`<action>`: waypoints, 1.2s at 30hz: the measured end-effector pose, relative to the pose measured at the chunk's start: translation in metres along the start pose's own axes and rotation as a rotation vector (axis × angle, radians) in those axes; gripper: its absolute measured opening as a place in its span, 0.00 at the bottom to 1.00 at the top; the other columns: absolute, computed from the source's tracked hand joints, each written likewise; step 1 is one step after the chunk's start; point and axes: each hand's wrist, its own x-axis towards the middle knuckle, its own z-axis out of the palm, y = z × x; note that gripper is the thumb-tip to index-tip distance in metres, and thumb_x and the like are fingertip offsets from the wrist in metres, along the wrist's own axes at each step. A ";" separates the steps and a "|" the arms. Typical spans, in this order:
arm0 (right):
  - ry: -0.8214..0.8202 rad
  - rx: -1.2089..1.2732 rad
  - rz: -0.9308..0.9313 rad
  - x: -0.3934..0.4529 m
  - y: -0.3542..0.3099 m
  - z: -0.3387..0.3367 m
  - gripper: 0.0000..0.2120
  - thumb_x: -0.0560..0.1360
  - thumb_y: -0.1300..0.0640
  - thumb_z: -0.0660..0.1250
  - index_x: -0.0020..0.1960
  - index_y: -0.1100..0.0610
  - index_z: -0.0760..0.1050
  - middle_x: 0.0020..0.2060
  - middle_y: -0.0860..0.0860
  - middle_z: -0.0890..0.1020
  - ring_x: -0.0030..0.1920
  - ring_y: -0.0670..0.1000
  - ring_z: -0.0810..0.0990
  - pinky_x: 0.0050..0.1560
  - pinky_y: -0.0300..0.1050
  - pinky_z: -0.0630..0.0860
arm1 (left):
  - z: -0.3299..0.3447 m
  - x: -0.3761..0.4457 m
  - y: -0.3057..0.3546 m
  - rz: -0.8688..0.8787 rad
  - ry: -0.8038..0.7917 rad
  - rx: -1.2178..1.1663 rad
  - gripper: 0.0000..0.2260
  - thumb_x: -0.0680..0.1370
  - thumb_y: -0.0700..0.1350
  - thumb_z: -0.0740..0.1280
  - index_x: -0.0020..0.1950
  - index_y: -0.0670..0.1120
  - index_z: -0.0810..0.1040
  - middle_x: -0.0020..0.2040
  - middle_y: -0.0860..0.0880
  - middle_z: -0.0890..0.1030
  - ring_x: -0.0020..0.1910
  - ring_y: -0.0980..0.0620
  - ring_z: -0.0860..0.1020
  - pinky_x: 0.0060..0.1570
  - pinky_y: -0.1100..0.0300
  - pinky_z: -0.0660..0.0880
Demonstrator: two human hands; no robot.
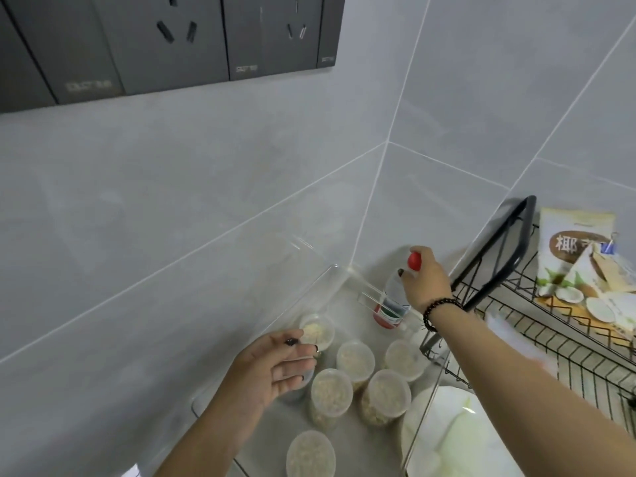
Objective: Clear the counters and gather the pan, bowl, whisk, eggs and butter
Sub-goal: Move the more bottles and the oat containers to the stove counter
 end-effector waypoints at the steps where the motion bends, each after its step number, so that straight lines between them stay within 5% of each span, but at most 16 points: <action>1: 0.027 0.006 -0.001 0.001 0.001 0.001 0.19 0.78 0.62 0.62 0.69 0.56 0.65 0.61 0.58 0.74 0.59 0.57 0.74 0.55 0.43 0.68 | -0.002 0.000 -0.001 0.001 -0.003 0.003 0.09 0.80 0.37 0.60 0.54 0.42 0.79 0.47 0.41 0.86 0.42 0.49 0.85 0.38 0.60 0.78; 5: 0.108 0.023 -0.016 -0.002 0.004 0.004 0.16 0.78 0.62 0.63 0.64 0.56 0.69 0.57 0.59 0.77 0.53 0.57 0.76 0.55 0.48 0.73 | -0.006 -0.001 -0.007 -0.012 -0.012 -0.006 0.09 0.80 0.38 0.61 0.56 0.43 0.79 0.48 0.41 0.86 0.43 0.48 0.85 0.44 0.56 0.76; 8: 0.171 0.069 -0.082 -0.011 0.003 0.003 0.15 0.77 0.64 0.63 0.63 0.56 0.71 0.55 0.56 0.77 0.46 0.50 0.74 0.51 0.43 0.70 | -0.007 -0.003 -0.008 -0.019 -0.020 -0.002 0.08 0.80 0.39 0.62 0.55 0.43 0.80 0.48 0.41 0.86 0.44 0.48 0.85 0.45 0.55 0.75; 14: 0.308 0.233 -0.224 -0.024 -0.028 -0.027 0.15 0.76 0.62 0.67 0.61 0.52 0.72 0.53 0.53 0.79 0.52 0.53 0.77 0.55 0.45 0.73 | 0.000 -0.008 -0.005 0.006 -0.049 0.013 0.08 0.80 0.39 0.61 0.55 0.43 0.80 0.48 0.41 0.85 0.44 0.48 0.85 0.49 0.54 0.76; 20: 0.352 0.301 -0.416 -0.054 -0.074 -0.079 0.16 0.76 0.62 0.66 0.62 0.51 0.72 0.53 0.45 0.76 0.52 0.46 0.75 0.50 0.31 0.70 | 0.019 -0.008 -0.003 0.061 -0.097 0.047 0.08 0.78 0.38 0.64 0.56 0.42 0.78 0.48 0.41 0.86 0.46 0.47 0.85 0.52 0.52 0.75; 24: 0.268 0.337 -0.461 -0.075 -0.090 -0.102 0.16 0.75 0.62 0.68 0.59 0.48 0.73 0.52 0.46 0.79 0.52 0.50 0.78 0.53 0.35 0.73 | 0.035 -0.013 0.010 0.200 -0.075 0.067 0.19 0.65 0.42 0.73 0.56 0.44 0.78 0.49 0.43 0.85 0.48 0.47 0.82 0.48 0.57 0.74; 26: 0.193 0.342 -0.443 -0.085 -0.094 -0.108 0.16 0.73 0.63 0.69 0.58 0.47 0.74 0.52 0.48 0.80 0.51 0.53 0.79 0.51 0.40 0.76 | 0.042 -0.013 0.015 0.304 -0.040 0.133 0.15 0.70 0.43 0.74 0.55 0.48 0.78 0.53 0.46 0.84 0.54 0.49 0.80 0.52 0.55 0.75; 29: -0.002 0.398 -0.373 -0.101 -0.096 -0.112 0.16 0.73 0.63 0.71 0.57 0.49 0.76 0.51 0.51 0.82 0.48 0.54 0.81 0.45 0.43 0.79 | 0.046 -0.008 0.014 0.450 0.011 0.267 0.07 0.79 0.46 0.67 0.55 0.55 0.77 0.57 0.53 0.81 0.59 0.55 0.78 0.62 0.52 0.73; 36: -0.263 0.503 -0.273 -0.124 -0.092 -0.094 0.16 0.74 0.65 0.70 0.58 0.51 0.77 0.50 0.54 0.83 0.51 0.62 0.80 0.44 0.53 0.80 | 0.058 -0.018 0.001 0.500 -0.122 0.487 0.18 0.77 0.67 0.52 0.54 0.61 0.76 0.47 0.65 0.82 0.49 0.63 0.81 0.46 0.68 0.76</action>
